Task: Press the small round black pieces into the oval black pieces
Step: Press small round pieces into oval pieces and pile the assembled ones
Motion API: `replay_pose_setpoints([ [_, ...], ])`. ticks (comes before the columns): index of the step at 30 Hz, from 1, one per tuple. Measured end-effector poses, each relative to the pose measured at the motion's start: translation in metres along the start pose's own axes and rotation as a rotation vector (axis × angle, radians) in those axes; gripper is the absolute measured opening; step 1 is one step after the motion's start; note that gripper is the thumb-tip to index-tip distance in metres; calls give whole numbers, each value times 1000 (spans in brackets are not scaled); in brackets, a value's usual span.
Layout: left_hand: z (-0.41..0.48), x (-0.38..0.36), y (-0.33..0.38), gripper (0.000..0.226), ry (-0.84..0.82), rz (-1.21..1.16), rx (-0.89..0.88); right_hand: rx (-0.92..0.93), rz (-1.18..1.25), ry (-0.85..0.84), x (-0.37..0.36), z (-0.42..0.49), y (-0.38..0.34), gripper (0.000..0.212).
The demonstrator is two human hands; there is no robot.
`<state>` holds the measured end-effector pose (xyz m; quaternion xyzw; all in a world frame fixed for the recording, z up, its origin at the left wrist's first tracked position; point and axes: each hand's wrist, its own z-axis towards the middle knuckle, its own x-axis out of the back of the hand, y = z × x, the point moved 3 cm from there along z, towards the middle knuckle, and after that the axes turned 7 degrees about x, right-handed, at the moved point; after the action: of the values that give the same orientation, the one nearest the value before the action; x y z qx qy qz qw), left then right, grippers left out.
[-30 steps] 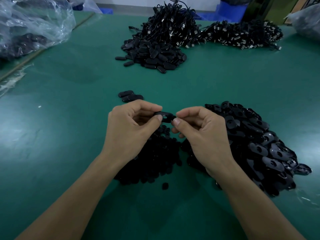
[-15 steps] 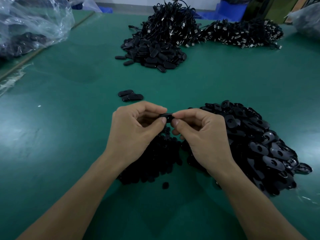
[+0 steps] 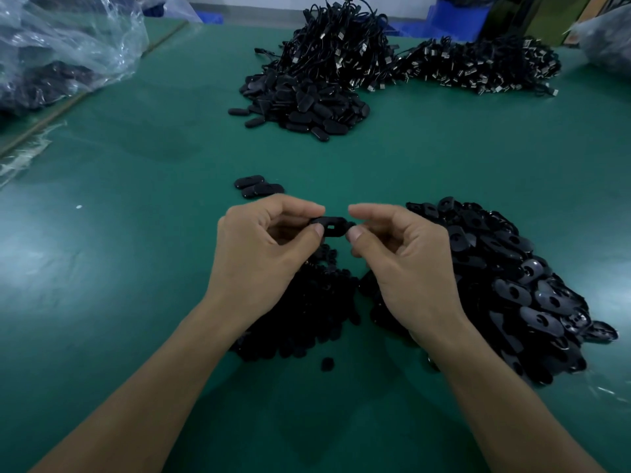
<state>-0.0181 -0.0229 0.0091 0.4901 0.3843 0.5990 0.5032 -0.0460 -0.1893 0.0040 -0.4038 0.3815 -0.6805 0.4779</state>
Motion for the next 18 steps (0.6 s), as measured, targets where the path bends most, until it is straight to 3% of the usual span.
replay_pose_setpoints([
  [18,-8,-9,1,40,-25,169,-129,55,-227,-39,-6,-6,-6,26],
])
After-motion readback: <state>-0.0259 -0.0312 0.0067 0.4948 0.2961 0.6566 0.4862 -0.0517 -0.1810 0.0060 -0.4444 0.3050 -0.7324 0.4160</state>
